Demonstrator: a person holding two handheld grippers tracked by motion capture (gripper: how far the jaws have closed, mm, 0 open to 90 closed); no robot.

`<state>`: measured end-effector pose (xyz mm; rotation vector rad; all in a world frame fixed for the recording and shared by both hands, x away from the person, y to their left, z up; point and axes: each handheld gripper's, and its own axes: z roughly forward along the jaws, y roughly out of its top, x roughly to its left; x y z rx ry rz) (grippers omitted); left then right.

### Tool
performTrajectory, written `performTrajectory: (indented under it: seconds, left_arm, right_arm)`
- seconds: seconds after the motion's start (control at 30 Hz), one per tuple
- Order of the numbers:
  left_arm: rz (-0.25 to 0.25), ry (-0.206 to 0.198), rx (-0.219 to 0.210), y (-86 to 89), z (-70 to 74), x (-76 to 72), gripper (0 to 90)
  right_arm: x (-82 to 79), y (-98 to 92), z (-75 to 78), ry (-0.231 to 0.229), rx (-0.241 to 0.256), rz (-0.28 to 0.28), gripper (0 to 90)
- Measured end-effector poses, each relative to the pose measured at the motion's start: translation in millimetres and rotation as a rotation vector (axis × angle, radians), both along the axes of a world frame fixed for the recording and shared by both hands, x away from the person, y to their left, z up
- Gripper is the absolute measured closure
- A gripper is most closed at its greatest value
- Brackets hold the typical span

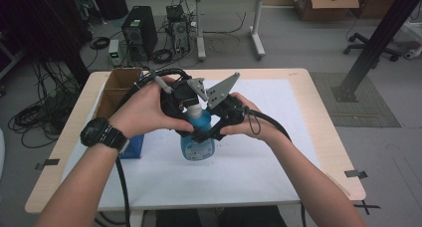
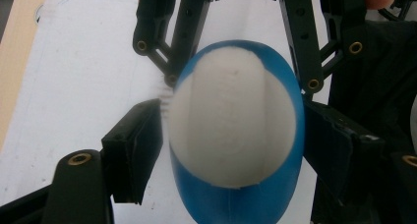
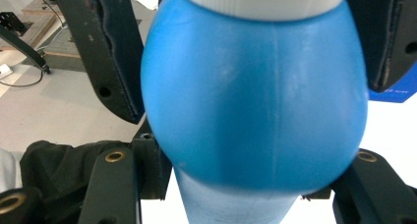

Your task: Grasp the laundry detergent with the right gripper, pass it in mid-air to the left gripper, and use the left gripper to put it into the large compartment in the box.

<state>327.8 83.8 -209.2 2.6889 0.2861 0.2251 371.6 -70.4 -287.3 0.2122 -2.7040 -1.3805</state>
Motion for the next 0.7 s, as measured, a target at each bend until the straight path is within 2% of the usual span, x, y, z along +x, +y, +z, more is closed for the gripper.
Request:
performTrajectory:
  seconds: [0.33,0.7]
  left_arm:
    - [-0.001,0.006,-0.003,0.1,-2.8,0.6,33.7]
    - [0.007,0.007,-0.008,-0.8,-3.1,2.1,37.1]
  right_arm:
    - [0.9,-0.6,-2.9,0.007,-0.001,-0.009,43.1]
    - [1.0,-1.3,-3.0,0.004,-0.006,-0.011,43.2]
